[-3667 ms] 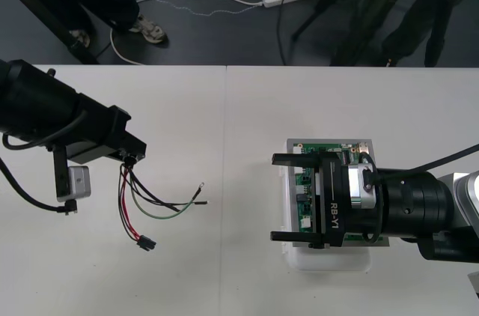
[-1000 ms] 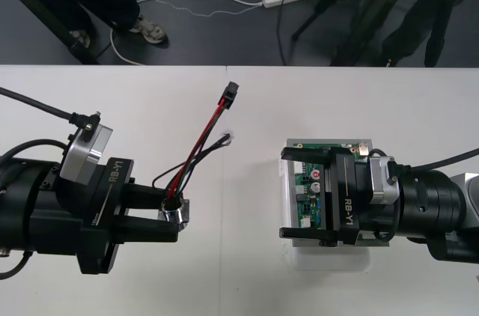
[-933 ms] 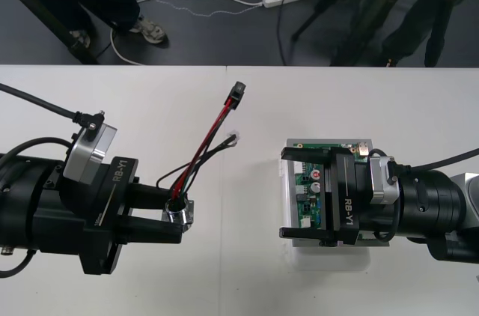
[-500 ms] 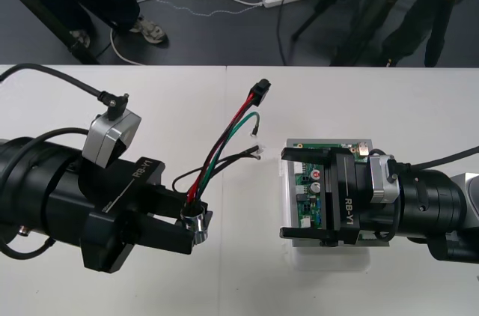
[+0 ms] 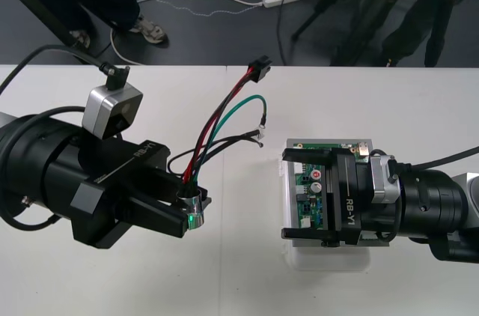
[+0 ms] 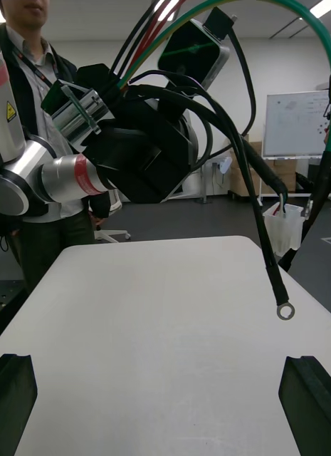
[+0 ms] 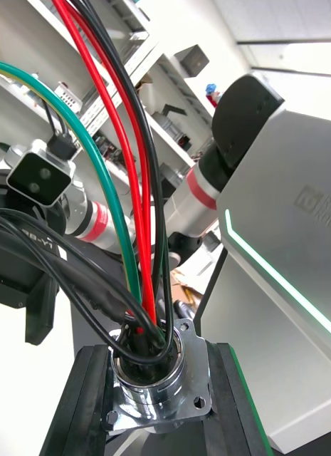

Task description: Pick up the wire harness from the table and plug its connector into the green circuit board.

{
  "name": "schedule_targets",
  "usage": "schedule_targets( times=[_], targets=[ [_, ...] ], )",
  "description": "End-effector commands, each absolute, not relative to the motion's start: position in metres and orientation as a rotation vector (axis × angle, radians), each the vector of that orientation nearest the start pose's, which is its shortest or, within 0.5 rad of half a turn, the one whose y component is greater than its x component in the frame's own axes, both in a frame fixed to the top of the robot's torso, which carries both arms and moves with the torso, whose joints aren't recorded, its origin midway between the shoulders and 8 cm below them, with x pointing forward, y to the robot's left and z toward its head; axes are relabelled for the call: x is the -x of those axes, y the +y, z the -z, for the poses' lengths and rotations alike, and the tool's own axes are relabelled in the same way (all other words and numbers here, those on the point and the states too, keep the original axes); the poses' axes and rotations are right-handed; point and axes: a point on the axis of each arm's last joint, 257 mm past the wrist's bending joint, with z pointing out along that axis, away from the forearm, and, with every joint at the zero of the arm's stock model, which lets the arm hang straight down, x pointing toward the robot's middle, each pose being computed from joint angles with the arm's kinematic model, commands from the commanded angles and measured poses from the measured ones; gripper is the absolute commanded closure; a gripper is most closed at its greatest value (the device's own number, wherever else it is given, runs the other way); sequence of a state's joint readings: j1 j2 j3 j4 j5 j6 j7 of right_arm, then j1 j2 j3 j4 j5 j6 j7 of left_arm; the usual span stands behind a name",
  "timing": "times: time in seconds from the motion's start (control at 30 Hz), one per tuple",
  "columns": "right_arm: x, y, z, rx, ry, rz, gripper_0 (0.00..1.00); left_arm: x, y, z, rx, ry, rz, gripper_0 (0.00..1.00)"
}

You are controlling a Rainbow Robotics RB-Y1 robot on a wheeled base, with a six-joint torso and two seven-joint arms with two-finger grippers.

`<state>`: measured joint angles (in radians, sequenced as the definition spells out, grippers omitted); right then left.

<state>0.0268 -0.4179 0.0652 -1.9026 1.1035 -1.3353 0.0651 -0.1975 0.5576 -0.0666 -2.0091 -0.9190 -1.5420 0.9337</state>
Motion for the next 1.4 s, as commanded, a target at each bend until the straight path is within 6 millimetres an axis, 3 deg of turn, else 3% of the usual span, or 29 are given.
schedule_targets(
  times=[0.03,0.97,1.4],
  targets=[
    [-0.285,-0.054,0.111,1.229,0.989,-1.012,0.00,-0.218,0.051,0.029,-1.353,1.417,1.820,1.00],
    [-0.288,-0.078,0.088,1.178,1.013,-1.070,0.00,-0.179,0.037,0.024,-1.466,1.459,2.114,1.00],
    [-0.295,-0.100,0.041,1.067,1.075,-1.240,0.00,-0.170,0.035,0.022,-1.478,1.461,2.181,1.00]
  ],
)
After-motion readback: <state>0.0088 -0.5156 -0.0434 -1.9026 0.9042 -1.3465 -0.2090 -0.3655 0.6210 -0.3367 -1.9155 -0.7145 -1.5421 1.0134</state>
